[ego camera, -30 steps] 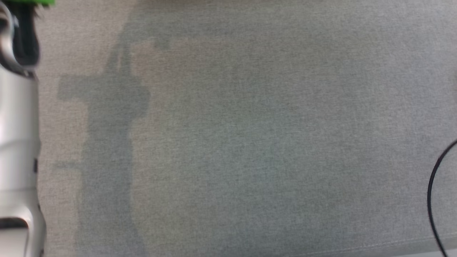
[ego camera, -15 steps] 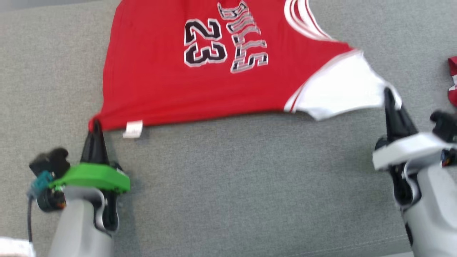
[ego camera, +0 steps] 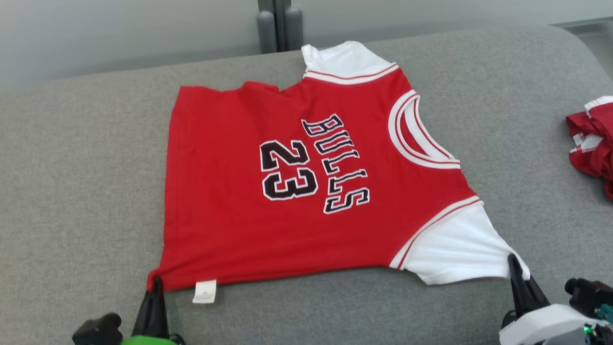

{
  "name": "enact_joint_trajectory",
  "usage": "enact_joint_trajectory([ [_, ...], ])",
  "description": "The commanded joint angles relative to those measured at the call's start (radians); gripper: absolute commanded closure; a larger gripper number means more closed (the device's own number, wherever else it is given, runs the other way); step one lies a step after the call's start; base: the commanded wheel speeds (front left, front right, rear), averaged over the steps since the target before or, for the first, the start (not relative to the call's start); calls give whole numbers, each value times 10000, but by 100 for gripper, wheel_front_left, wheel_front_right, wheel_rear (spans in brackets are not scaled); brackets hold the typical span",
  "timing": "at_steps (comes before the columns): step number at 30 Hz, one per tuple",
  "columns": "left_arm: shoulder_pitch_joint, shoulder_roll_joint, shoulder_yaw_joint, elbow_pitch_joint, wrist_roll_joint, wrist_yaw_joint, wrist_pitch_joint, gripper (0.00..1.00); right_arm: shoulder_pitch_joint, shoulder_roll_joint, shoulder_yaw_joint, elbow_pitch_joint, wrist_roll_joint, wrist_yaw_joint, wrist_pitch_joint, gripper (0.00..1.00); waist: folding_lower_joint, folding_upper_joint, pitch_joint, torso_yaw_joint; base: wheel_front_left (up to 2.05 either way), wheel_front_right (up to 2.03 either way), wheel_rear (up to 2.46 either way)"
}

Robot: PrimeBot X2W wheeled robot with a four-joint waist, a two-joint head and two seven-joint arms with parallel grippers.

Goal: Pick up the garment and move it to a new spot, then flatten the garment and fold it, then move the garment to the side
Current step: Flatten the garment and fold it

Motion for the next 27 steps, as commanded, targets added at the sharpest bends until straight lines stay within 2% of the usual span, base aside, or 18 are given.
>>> enact_joint_trajectory([
  [1, 496, 125, -20, -179, -3, 49, -56, 100, 427, -30, -112, -27, 31, -68, -44, 100, 0, 0, -693, 143, 0, 0, 0],
  [7, 1759, 113, -668, -1030, -83, 187, -55, 100, 1557, 72, -166, -213, 160, -63, -43, 100, 0, 0, -1119, 345, 0, 0, 0],
  [12, 1861, 106, -1114, -1862, 83, 215, -53, 100, 1800, 158, -327, -676, 291, -60, -43, 100, 0, 0, -939, 495, 0, 0, 0],
  [20, 414, 105, -1186, -2431, 102, 409, -44, 100, 62, 144, -96, -1455, 312, -53, -43, 100, 0, 0, -97, 527, 0, 0, 0],
  [27, -987, 101, -1117, -1952, 210, 361, -44, 100, -2149, 140, -19, -917, -27, -51, -43, 100, 0, 0, 713, 492, 0, 0, 0],
])
